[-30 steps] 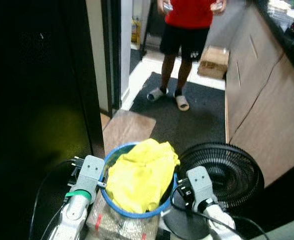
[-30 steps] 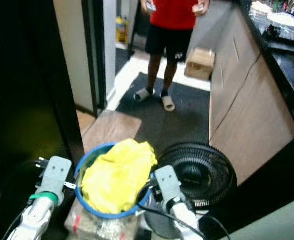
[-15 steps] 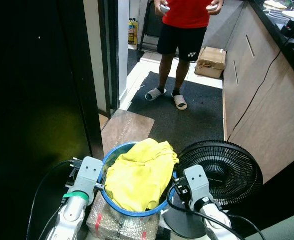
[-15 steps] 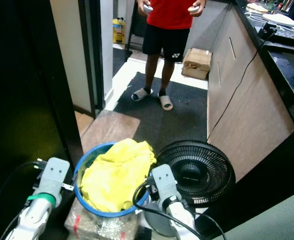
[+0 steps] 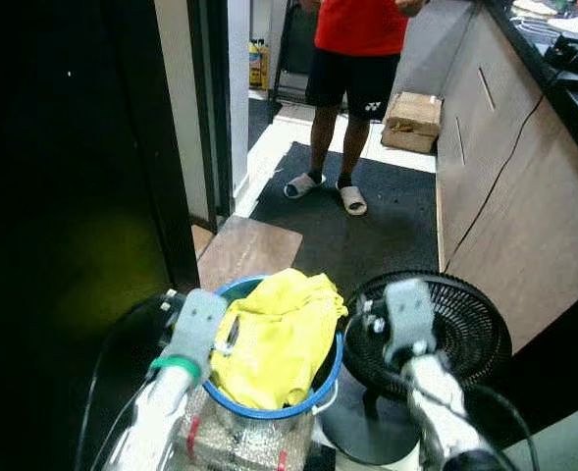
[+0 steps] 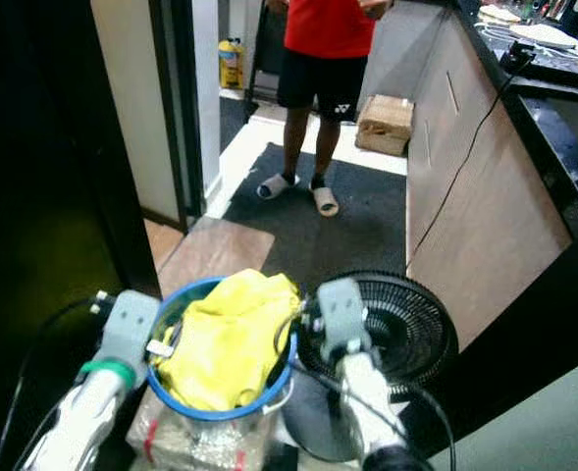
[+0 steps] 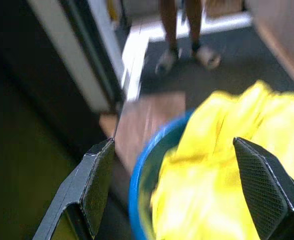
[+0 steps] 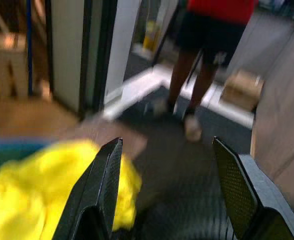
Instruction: Clothes washing
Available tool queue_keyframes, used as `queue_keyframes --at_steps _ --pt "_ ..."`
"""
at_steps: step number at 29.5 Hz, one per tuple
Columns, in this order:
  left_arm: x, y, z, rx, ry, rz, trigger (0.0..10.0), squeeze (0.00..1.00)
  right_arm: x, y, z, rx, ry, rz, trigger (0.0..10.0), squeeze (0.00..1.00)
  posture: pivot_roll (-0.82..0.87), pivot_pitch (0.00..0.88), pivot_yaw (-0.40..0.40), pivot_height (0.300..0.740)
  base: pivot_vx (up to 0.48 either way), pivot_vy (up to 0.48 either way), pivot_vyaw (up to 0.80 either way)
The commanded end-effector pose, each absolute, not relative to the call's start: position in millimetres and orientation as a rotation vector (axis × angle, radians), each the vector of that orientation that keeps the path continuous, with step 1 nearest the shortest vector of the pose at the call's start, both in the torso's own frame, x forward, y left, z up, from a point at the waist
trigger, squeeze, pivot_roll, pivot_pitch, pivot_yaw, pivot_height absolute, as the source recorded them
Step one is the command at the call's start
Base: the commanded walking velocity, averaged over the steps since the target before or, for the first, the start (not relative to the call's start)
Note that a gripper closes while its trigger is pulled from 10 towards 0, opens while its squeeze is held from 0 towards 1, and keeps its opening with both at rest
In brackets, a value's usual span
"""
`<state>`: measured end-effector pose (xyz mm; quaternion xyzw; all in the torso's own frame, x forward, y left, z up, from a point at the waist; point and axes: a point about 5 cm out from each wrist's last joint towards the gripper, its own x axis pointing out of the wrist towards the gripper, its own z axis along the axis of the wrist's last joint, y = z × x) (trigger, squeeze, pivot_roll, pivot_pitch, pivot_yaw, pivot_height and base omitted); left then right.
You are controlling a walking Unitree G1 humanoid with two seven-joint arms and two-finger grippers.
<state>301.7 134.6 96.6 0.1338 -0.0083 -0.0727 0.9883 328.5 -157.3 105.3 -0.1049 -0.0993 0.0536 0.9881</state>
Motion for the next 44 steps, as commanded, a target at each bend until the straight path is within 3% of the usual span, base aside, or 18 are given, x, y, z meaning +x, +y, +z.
queue_keyframes --at_steps 1,5,14,22,44 --pt "301.3 132.9 97.7 0.295 -0.035 -0.155 10.0 0.00 324.4 -159.1 96.8 -0.194 -0.162 0.116 10.0 0.00 0.10 0.065 -0.011 0.740 0.000 0.000 0.00" --pt "323.3 139.1 123.5 0.331 -0.146 -0.086 10.0 0.00 333.8 -142.7 119.1 -0.237 -0.241 0.220 10.0 0.00 0.09 0.062 -0.004 0.740 0.000 0.000 0.00" --pt "314.6 148.8 101.4 0.321 -0.056 -0.098 10.0 0.00 330.9 -127.5 103.8 -0.181 -0.165 0.207 10.0 0.00 0.06 0.041 -0.018 0.740 0.000 0.000 0.00" --pt "304.3 135.4 86.4 0.295 -0.019 -0.116 10.0 0.00 325.2 -131.7 94.8 -0.170 -0.125 0.188 10.0 0.00 0.05 0.029 -0.021 0.740 0.000 0.000 0.00" --pt "318.2 127.9 85.9 0.254 0.000 -0.133 10.0 0.00 323.2 -146.7 99.8 -0.151 -0.141 0.124 10.0 0.00 0.01 0.000 0.005 0.740 0.000 0.000 0.00"
